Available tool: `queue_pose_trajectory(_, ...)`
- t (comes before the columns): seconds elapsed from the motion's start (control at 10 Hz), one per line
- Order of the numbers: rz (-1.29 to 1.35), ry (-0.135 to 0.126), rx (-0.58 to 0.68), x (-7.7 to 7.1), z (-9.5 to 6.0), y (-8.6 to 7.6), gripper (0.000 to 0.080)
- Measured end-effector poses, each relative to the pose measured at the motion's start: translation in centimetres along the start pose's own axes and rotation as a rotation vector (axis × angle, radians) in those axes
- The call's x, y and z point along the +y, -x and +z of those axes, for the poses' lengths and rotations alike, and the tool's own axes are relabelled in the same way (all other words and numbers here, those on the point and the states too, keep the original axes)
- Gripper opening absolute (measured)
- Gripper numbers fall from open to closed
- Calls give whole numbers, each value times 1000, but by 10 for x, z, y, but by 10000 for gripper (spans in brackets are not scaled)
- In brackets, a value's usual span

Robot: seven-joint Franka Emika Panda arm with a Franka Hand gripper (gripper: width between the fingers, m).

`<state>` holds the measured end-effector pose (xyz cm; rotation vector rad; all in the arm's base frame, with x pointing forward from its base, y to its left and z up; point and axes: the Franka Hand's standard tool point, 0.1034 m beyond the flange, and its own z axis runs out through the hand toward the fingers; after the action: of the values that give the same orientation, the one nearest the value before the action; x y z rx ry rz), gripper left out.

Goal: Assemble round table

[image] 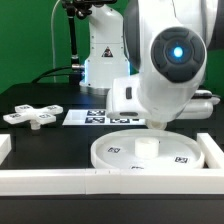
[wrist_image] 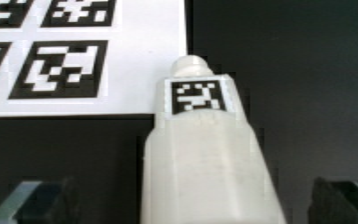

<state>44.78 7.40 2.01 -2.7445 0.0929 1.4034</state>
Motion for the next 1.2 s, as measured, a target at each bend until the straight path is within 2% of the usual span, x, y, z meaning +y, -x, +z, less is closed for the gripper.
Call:
queue_pose_trajectory(0.3, -5, -2, 7, 0, 3, -5, 648)
queue_pose_trajectory(0.5, -5, -1, 7, 0, 6, -6, 405)
queue_pose_trajectory(1.0, -24, -4, 11, 1, 4, -6, 407)
queue_pose_trajectory(1.2, -112, -7, 17, 3, -18, 7, 407)
